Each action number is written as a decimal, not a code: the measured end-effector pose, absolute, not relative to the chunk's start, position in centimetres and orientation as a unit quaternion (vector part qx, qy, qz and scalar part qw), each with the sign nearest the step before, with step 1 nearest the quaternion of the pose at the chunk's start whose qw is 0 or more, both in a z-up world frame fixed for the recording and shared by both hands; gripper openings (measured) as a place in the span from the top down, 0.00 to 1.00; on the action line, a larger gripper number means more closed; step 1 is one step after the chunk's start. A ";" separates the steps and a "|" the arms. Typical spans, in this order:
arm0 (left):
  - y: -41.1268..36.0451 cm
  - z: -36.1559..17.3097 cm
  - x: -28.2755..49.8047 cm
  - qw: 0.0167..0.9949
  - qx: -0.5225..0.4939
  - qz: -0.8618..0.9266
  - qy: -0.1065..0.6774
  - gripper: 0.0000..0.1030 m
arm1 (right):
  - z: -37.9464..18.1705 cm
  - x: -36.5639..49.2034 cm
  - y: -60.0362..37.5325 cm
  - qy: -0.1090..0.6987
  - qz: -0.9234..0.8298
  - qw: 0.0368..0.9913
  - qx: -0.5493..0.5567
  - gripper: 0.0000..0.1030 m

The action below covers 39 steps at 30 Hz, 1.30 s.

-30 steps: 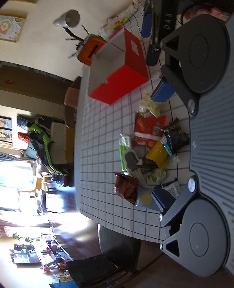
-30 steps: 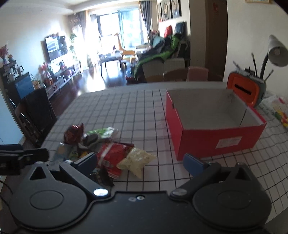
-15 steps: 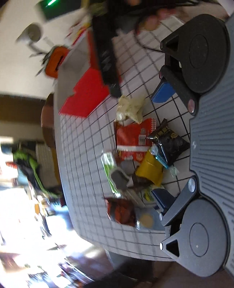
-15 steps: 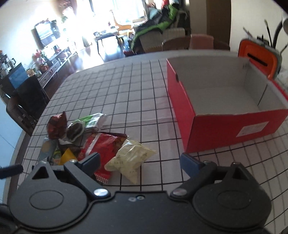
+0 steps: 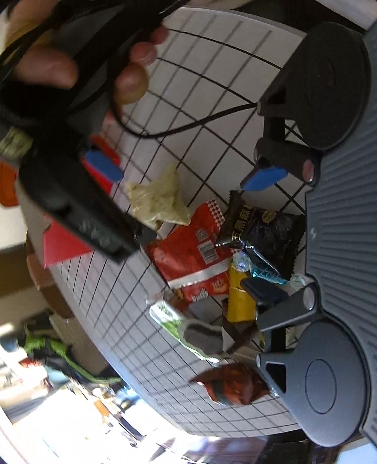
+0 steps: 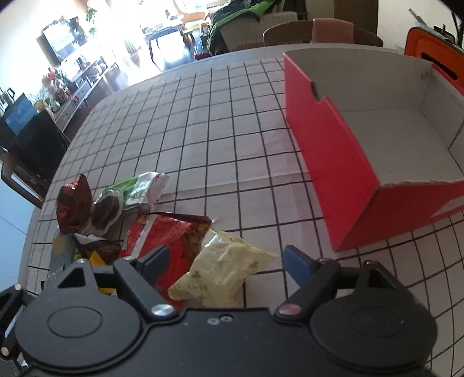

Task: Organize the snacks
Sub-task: 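Grasp the black snack packet with the left tool while the right tool grasps the cream packet, then carry both packets into the red box while the right tool releases the cream packet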

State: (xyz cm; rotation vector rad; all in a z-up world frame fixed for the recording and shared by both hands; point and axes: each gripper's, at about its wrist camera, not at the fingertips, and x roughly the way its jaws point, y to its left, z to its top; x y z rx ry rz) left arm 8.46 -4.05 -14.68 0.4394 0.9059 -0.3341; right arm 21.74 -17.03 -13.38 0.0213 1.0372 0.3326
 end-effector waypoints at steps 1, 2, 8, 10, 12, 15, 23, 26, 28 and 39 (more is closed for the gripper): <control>-4.2 -14.9 8.6 0.859 0.218 -0.163 0.433 0.39 | -13.5 21.8 -16.9 0.494 0.159 0.855 0.010 0.18; -4.3 -15.2 8.7 0.856 0.225 -0.166 0.435 0.43 | -13.6 21.9 -16.7 0.494 0.156 0.855 0.007 0.19; -4.8 -16.2 8.9 0.841 0.251 -0.181 0.444 0.49 | -14.6 22.5 -16.3 0.507 0.148 0.849 0.008 0.27; -4.9 -16.5 9.1 0.838 0.255 -0.179 0.449 0.50 | -15.0 22.5 -16.2 0.510 0.148 0.847 0.004 0.29; -4.8 -16.8 9.3 0.834 0.254 -0.181 0.455 0.54 | -15.2 22.3 -16.1 0.508 0.151 0.848 -0.007 0.30; -4.8 -16.8 9.4 0.834 0.247 -0.182 0.458 0.57 | -15.5 22.0 -16.1 0.503 0.157 0.850 -0.027 0.37; -4.2 -16.7 9.8 0.840 0.212 -0.166 0.471 0.64 | -15.5 21.2 -16.5 0.483 0.172 0.858 -0.035 0.58; -4.1 -16.6 9.7 0.844 0.204 -0.157 0.471 0.65 | -15.4 21.0 -16.8 0.481 0.175 0.858 -0.030 0.63; -3.9 -16.5 9.6 0.847 0.192 -0.152 0.472 0.66 | -15.3 20.8 -17.0 0.481 0.177 0.858 -0.027 0.64; -2.5 -15.7 9.1 0.860 0.116 -0.125 0.481 0.68 | -13.8 18.7 -19.2 0.469 0.174 0.866 -0.009 0.67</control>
